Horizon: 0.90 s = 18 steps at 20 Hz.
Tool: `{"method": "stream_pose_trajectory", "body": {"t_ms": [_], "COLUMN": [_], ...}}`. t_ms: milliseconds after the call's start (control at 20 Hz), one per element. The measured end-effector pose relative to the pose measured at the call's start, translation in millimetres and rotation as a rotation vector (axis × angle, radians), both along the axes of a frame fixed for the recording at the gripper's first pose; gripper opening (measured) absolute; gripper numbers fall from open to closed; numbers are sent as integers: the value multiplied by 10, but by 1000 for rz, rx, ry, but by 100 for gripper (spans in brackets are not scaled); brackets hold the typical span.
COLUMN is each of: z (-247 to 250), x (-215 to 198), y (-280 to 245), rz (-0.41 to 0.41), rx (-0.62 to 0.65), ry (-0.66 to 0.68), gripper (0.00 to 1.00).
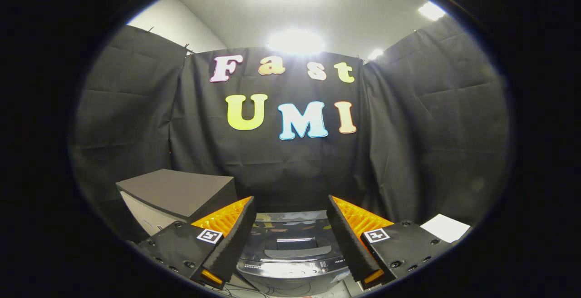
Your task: Put the clothes into the washing machine and then close the washing machine lid.
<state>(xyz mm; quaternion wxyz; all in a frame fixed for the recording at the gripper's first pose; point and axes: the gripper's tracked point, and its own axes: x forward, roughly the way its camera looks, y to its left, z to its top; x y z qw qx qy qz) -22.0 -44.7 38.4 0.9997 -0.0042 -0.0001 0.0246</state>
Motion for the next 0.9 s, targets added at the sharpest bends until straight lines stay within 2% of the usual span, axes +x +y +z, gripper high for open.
{"method": "stream_pose_trajectory", "body": {"t_ms": [350,900], "z": [36,125], "x": [-210,-264], "y": [-9,13], "rz": [-5,15], "rx": [1,-20], "ry": [-8,-19], "gripper": [97,97]}}
